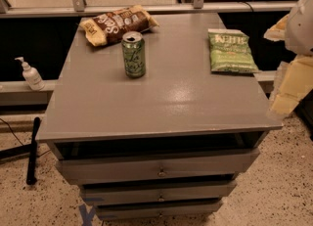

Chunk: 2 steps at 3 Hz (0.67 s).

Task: Pick brown chip bag

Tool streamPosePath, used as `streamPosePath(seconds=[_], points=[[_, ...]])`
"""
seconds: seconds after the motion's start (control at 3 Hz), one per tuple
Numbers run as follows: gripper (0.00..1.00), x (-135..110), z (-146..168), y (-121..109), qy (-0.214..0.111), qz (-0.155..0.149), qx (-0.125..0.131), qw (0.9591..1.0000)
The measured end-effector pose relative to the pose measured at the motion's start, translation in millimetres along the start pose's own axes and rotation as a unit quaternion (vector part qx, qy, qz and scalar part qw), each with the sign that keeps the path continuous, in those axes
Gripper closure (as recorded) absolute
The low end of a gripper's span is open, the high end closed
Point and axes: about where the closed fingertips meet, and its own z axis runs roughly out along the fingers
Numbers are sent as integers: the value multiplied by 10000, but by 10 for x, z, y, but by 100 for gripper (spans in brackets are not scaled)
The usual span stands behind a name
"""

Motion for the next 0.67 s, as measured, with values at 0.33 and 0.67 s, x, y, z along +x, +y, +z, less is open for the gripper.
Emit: streamPosePath(seconds=[0.33,0.67], points=[[0,0,0,0,0,0,1,10000],[0,-186,124,-223,-310,-189,229,9991]])
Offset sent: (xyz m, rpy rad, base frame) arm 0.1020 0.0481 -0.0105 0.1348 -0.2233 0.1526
